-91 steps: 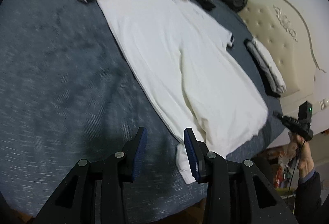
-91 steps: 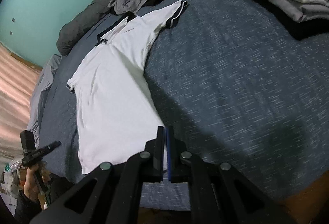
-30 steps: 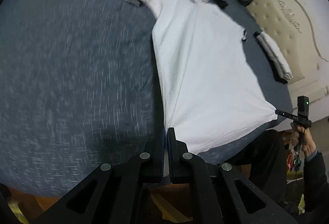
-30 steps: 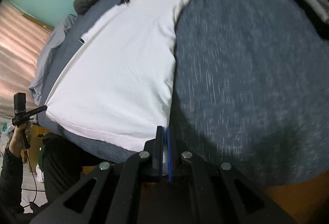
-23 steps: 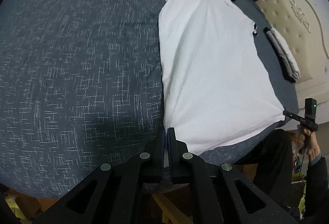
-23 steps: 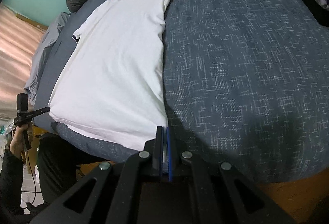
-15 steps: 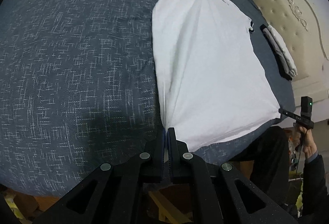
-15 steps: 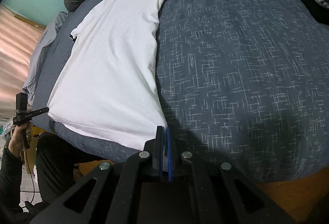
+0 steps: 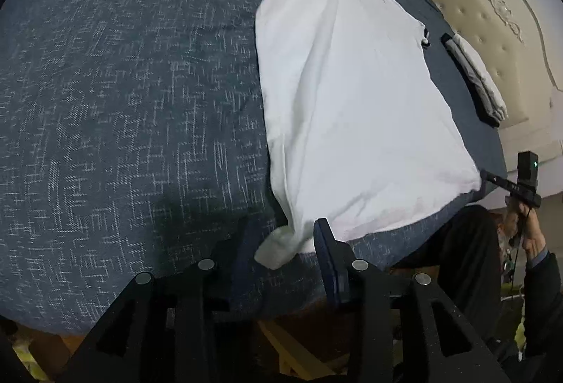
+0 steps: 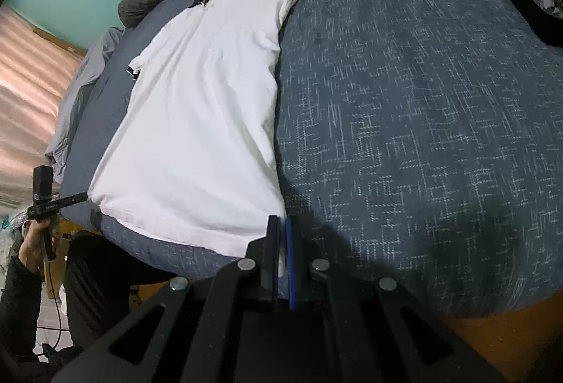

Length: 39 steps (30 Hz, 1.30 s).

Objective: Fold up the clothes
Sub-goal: 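Hold the hem with both grippers and tug it taut along the bed edge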

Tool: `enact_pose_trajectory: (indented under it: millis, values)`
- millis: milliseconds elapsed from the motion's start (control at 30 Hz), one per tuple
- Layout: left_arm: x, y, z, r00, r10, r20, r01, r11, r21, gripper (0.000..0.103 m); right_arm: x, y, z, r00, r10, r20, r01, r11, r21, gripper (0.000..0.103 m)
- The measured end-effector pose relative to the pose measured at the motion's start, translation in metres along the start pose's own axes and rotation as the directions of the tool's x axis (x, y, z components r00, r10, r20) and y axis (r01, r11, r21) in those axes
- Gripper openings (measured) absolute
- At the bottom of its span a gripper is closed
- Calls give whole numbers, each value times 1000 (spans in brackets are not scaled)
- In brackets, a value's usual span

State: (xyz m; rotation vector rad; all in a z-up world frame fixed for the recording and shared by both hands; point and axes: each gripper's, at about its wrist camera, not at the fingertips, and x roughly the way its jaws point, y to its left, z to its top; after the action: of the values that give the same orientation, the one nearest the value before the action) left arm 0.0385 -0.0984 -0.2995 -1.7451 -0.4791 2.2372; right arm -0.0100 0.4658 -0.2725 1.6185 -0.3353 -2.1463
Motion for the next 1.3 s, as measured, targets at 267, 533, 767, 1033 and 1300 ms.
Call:
enact_pose_trajectory:
  millis: [267,533,767,1033,1300]
  values:
    - [21,-7,-1,999,9,-40,-8,1000,30,21,14,9,0,999,-11,-38,10,1000,-18,28]
    - [0,-21,1,999,-21,-37,23,998,51,6,22,14,-3,997,-9,-77,8,1000,-20,4]
    - [-20,-19,-3,998,-34,-48,36,999,29,4,-21,-1,-5,1000,-18,-18,18,1000,-6,0]
    - [24,-12,-5,994,-13,-110,11,1000,-19,4,1,-15,-16,999,7,-39,-5,997,72,1]
    - [25,-17,3,995,-20,-97,20,1000,-6,4,21,18,-1,998,29,-56,-30,999,-12,47]
